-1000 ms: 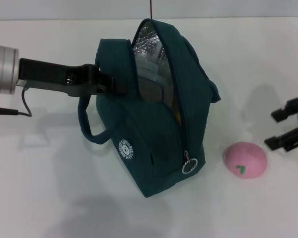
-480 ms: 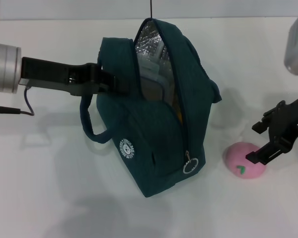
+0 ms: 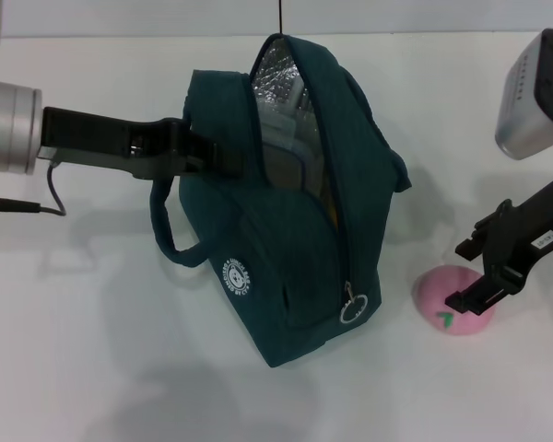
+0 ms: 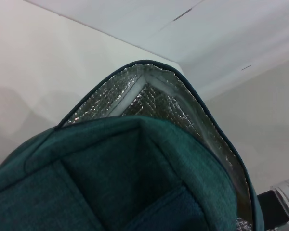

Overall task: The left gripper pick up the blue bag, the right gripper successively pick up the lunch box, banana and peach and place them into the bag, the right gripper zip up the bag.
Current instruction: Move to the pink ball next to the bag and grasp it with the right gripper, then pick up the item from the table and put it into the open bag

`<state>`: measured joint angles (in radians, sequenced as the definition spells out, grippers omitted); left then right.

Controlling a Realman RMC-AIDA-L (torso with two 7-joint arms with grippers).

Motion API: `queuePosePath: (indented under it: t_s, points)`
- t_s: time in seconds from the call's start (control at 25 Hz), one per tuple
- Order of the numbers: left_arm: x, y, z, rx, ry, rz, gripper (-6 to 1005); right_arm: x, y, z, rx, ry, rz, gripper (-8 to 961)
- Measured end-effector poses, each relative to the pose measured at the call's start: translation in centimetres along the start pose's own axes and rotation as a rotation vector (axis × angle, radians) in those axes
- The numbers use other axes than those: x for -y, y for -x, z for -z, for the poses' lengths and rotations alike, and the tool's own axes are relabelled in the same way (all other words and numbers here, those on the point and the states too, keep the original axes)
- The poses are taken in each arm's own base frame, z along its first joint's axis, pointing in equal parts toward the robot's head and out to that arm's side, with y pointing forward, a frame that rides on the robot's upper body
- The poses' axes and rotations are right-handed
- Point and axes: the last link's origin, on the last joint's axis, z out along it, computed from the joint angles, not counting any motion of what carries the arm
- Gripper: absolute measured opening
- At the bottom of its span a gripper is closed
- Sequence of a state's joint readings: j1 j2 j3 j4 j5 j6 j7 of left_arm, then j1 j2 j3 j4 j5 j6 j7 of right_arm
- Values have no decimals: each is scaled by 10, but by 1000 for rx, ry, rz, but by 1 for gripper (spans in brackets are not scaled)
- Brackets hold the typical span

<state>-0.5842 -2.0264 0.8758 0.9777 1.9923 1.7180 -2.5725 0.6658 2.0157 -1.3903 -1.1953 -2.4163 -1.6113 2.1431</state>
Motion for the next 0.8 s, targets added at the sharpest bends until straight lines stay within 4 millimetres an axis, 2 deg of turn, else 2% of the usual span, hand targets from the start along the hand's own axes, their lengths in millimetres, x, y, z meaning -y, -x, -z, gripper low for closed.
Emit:
queuePosePath:
  t_s: [0.12,0.32,0.52,0.64,0.8]
  points:
    - [0,0,1,-3,0,2,31,-1,1,-2,-11,3,0,795]
    - [1,0,1,-6,0,5,31,-1,1,-2,-18,12,-11,720]
    - [2,2,2,-7,-1,9,31,-1,2,1,-3,5,-17,498]
    - [2,2,2,-8,-1,11,32,-2,3,2,-1,8,-18,265]
    - [4,5,2,-9,-1,14,32,6,1,12,41,-23,-71,217]
